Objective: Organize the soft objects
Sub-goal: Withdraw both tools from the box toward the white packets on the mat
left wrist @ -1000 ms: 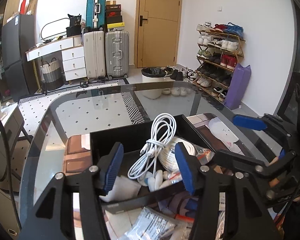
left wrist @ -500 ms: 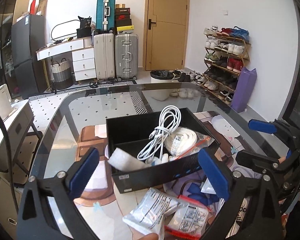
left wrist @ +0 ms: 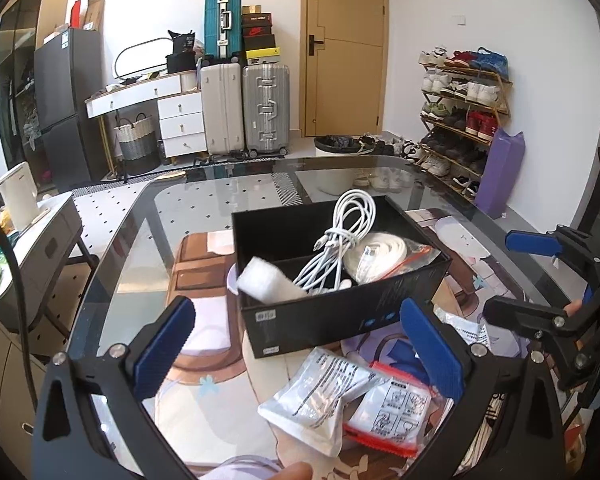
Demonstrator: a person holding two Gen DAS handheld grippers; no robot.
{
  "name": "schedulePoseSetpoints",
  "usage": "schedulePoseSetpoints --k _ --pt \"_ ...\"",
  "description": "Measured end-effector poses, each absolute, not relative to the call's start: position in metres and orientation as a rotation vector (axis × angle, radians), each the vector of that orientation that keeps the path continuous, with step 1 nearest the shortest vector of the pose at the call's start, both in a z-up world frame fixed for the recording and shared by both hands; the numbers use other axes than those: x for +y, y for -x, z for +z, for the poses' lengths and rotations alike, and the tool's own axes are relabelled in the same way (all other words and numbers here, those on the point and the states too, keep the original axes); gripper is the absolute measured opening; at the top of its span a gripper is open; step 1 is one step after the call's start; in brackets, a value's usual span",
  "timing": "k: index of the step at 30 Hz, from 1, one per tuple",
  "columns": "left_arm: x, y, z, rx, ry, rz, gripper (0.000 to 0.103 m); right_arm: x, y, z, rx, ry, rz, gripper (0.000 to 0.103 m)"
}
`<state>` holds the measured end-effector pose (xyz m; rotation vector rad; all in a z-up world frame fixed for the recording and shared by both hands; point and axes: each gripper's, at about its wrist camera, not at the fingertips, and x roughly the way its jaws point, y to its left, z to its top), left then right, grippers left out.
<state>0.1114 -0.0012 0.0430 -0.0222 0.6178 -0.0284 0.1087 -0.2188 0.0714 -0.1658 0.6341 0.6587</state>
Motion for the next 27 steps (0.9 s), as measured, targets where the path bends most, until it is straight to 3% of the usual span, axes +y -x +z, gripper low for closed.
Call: schedulePoseSetpoints --k 27 --pt "-0.004 -0.091 0.005 0.723 0.025 -0.067 0.103 -0.234 -0.114 0.042 0.768 0.235 0.677 0.102"
